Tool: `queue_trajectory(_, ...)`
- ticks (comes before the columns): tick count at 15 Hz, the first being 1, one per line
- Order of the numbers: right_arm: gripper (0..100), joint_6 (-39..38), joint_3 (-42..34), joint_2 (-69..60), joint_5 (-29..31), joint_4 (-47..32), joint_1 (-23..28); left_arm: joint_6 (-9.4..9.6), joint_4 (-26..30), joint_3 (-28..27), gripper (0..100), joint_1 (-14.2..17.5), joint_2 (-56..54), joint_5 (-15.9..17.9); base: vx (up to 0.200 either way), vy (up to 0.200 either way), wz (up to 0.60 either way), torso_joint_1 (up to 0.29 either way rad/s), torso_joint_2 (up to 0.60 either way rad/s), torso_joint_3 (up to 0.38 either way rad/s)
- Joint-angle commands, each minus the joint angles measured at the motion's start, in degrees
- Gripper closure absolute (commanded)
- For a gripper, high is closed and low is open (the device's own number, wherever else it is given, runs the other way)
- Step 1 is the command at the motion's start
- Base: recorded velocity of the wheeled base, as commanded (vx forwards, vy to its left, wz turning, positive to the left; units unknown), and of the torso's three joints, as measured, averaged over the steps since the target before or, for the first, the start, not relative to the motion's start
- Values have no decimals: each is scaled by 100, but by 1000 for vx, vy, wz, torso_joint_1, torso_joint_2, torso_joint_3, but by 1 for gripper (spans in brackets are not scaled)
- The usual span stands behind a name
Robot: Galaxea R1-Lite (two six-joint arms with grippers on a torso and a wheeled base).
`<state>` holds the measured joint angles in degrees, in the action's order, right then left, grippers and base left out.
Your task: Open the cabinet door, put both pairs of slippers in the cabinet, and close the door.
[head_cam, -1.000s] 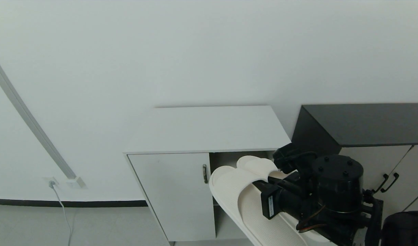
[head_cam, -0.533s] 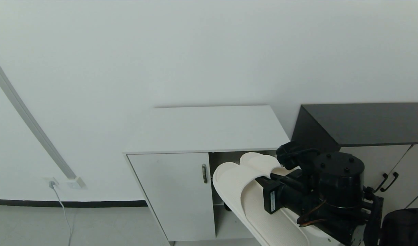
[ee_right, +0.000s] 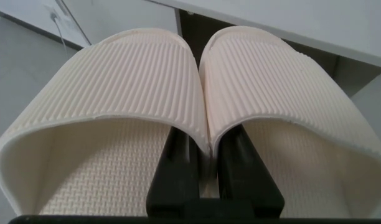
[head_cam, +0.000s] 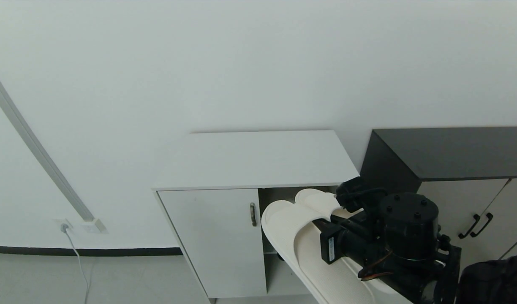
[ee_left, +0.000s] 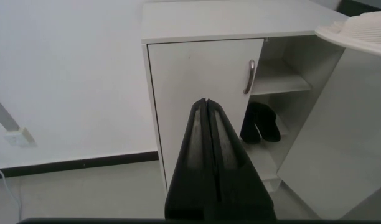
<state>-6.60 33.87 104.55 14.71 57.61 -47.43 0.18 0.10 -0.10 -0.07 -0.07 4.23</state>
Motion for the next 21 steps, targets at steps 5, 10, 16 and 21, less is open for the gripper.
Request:
queue_trajectory(5,100,0,-3,75,5,4,-12,-1,-1,1,100,-1,7,-1,0,0,0,-106,254,139)
queue_trajectory(10,100,0,6,119,-4,4,-20,-1,-1,1,100,-1,7,-1,0,0,0,-201,473,267)
queue_trajectory(16,100,0,-3,119,-4,4,-20,-1,-1,1,100,-1,7,8,0,0,0,-222,540,317)
queue_trajectory(21,100,-8,-3,127,-4,4,-20,-1,-1,1,100,-1,7,8,0,0,0,-191,515,323)
